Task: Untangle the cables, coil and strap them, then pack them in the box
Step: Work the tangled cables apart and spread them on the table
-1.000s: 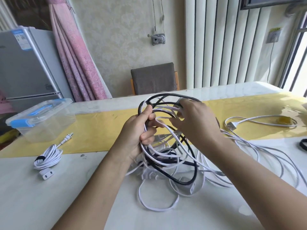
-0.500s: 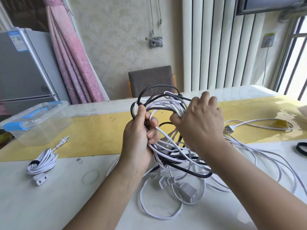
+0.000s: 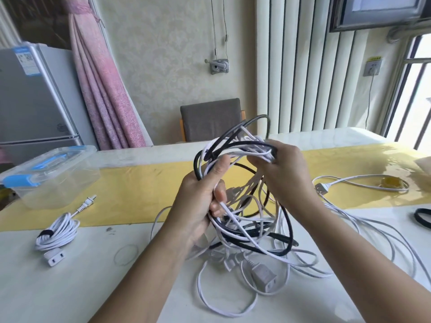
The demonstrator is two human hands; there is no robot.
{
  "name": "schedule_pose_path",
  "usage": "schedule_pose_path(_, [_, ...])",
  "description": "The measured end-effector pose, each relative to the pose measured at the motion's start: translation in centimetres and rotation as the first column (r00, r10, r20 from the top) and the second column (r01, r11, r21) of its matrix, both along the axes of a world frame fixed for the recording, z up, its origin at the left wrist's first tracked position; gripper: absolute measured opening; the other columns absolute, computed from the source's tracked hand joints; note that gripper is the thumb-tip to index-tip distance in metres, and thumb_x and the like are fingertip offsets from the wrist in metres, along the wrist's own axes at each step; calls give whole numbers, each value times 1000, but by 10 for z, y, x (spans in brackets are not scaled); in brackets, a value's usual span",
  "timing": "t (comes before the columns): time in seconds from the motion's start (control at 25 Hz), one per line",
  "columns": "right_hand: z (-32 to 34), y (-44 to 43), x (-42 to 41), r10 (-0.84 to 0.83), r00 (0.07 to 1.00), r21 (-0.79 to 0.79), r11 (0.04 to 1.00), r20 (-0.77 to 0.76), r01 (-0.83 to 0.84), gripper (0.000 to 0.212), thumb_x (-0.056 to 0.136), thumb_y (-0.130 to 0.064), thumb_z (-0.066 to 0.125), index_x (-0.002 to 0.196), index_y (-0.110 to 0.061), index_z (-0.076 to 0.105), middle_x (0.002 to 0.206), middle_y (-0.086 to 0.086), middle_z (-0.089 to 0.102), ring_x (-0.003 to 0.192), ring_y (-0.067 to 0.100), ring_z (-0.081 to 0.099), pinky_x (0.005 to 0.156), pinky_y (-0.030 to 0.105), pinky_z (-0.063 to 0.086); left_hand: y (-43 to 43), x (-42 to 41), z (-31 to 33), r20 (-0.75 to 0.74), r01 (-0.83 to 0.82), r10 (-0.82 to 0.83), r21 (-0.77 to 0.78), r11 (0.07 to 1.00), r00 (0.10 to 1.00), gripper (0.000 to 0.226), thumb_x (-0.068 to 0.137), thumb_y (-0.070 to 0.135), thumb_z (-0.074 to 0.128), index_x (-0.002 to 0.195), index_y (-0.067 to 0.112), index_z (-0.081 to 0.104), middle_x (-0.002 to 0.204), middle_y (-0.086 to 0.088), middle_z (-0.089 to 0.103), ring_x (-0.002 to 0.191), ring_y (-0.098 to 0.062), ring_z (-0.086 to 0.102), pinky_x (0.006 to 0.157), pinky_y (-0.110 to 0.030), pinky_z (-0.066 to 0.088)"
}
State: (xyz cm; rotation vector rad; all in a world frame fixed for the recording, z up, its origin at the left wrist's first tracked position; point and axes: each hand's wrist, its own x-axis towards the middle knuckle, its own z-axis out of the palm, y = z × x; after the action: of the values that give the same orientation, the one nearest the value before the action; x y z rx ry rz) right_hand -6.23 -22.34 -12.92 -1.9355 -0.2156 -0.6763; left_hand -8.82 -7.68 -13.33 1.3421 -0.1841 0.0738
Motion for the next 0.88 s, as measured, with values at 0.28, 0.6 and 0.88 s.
schedule_pose_path(0.28, [-13,2,2,816,566,565,523,-116,-638,11,77,-16,73,74,-7,69,71,3,67,67,12,66,67,24,56,61,19,5,-41,254,-251,172,952,967,48,49,54,85,47,14,59,33,0,38,25,-7,32,33,-11,28])
schedule_pose_path(0.6, [-27,1,14,813,510,458,580,-279,-674,83,70,-81,45,97,-8,71,97,35,60,92,29,64,87,44,55,32,12,-4,22,298,-304,141,944,952,27,76,19,62,98,10,75,104,-11,71,95,-22,67,87,-38,51])
schedule_pose_path(0.88, [-37,11,14,782,456,431,618,-425,-658,93,55,-89,50,112,-18,67,117,14,67,106,22,65,92,34,51,17,4,-3,195,226,-268,213,951,943,18,79,14,63,88,20,78,93,-3,74,92,-19,69,82,-30,55])
